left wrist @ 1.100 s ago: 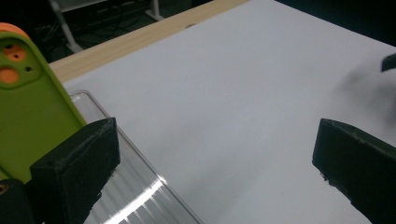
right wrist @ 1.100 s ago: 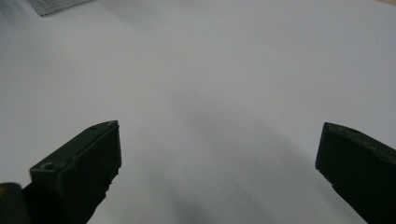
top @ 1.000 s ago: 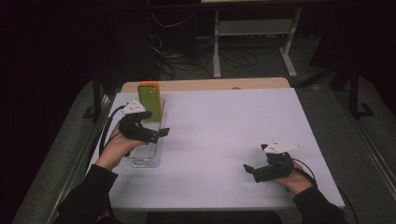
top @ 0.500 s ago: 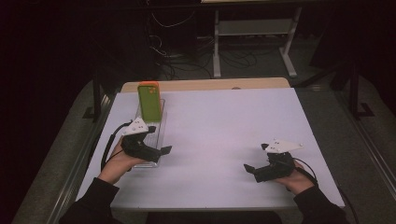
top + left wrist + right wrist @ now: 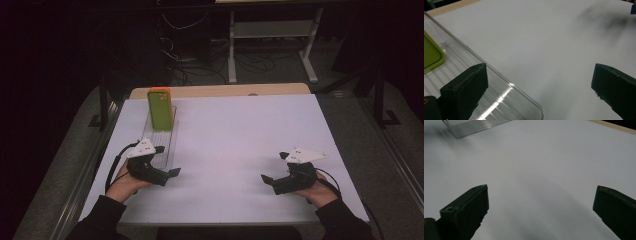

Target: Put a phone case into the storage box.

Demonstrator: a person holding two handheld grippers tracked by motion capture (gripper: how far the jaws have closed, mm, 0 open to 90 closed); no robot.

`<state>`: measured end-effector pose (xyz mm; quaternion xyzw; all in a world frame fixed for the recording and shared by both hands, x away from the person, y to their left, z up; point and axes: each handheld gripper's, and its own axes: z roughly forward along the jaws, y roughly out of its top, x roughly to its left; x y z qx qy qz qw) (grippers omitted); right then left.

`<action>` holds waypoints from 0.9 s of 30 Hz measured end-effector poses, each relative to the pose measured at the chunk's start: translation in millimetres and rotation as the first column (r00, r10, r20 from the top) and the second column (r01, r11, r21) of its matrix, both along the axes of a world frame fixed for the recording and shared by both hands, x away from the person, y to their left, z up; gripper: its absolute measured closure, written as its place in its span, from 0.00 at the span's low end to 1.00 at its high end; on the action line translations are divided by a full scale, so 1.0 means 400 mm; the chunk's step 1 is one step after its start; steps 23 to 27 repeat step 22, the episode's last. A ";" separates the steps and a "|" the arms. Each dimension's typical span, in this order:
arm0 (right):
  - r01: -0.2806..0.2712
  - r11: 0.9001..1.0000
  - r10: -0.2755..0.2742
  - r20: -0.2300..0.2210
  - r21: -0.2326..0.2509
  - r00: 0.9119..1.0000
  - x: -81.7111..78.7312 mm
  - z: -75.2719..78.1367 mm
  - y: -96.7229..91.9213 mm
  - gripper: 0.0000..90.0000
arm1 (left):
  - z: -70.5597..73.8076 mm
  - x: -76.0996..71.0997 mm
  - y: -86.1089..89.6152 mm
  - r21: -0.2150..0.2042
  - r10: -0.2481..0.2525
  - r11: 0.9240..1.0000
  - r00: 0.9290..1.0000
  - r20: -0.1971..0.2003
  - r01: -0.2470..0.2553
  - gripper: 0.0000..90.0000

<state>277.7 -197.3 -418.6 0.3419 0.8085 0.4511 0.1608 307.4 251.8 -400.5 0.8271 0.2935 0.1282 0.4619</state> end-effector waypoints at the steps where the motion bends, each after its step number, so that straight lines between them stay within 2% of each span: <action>1: -0.004 1.000 0.004 0.010 -0.003 1.000 0.001 0.001 -0.001 0.00 | -0.003 -0.002 0.001 -0.004 -0.004 1.000 1.000 -0.001 0.004 0.00; 3: -0.006 1.000 0.006 0.009 0.003 1.000 0.000 0.005 -0.003 0.00 | -0.006 -0.005 0.001 -0.006 -0.005 1.000 1.000 -0.011 0.005 0.00; 9: -0.011 1.000 0.011 0.018 0.028 1.000 -0.002 0.015 -0.008 0.00 | -0.010 -0.010 0.004 -0.003 -0.021 1.000 1.000 -0.004 0.021 0.00; 11: -0.011 0.999 0.011 0.017 0.035 1.000 -0.003 0.019 -0.009 0.00 | -0.011 -0.012 0.003 -0.010 -0.021 1.000 1.000 -0.016 0.021 0.00; 12: -0.013 0.999 0.012 0.030 0.038 0.999 -0.001 0.020 -0.010 0.00 | -0.012 -0.012 0.003 -0.005 -0.024 1.000 1.000 -0.012 0.024 0.00; 27: -0.018 0.999 0.016 0.037 0.039 0.999 -0.001 0.024 -0.012 0.00 | -0.010 -0.010 0.003 -0.014 -0.023 1.000 1.000 -0.011 0.023 0.00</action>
